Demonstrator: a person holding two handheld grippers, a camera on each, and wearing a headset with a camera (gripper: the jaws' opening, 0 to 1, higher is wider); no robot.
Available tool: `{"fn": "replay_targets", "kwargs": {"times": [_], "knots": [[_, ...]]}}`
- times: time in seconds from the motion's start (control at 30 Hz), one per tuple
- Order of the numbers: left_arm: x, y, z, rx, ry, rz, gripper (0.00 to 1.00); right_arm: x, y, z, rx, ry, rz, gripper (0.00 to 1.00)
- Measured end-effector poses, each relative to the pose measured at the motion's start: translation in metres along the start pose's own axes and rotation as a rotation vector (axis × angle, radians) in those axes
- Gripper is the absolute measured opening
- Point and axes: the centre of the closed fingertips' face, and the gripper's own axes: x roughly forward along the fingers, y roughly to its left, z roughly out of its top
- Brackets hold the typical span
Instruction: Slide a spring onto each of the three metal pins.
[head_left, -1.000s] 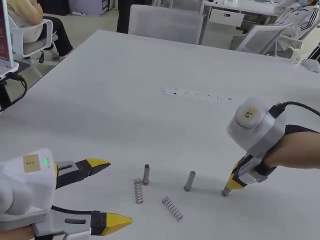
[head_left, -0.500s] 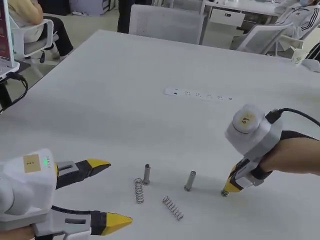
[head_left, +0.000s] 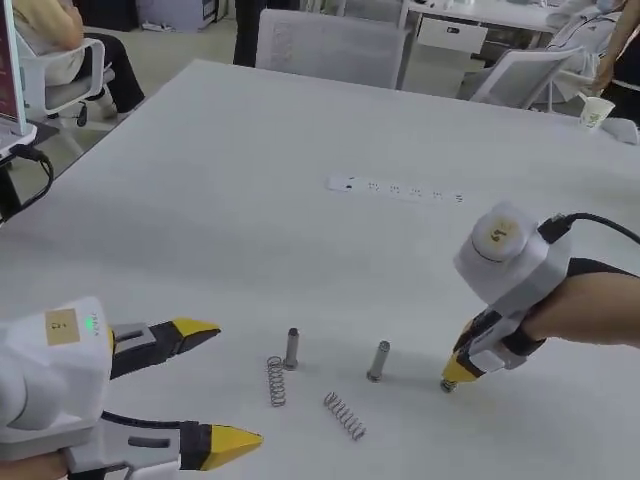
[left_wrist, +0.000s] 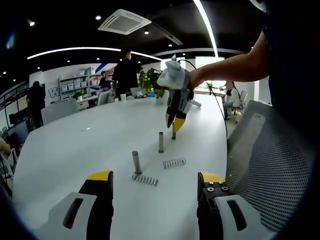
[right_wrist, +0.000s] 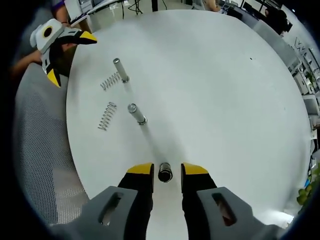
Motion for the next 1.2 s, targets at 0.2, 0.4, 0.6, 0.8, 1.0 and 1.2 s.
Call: {"fn": "replay_targets", "kwargs": {"times": [0.2, 0.4, 0.6, 0.8, 1.0, 1.2], "knots": [[0.000, 0.000, 0.000, 0.003, 0.000, -0.001, 0.64, -0.009, 0.000, 0.000, 0.004, -0.024, -0.013, 0.22], [0.002, -0.001, -0.001, 0.004, 0.001, -0.006, 0.64, -0.018, 0.002, -0.001, 0.009, -0.053, -0.028, 0.23], [0.003, -0.001, 0.000, 0.007, 0.000, -0.010, 0.64, -0.025, 0.004, -0.002, 0.027, -0.083, -0.037, 0.24], [0.004, -0.001, 0.001, 0.009, -0.001, -0.014, 0.63, -0.032, 0.011, -0.008, 0.043, -0.094, -0.042, 0.25], [0.004, -0.002, 0.002, 0.010, -0.004, -0.018, 0.63, -0.036, 0.020, -0.018, 0.065, -0.097, -0.035, 0.25], [0.004, -0.004, 0.002, 0.012, -0.003, -0.024, 0.63, -0.034, 0.030, -0.025, 0.083, -0.097, -0.023, 0.25]]}}
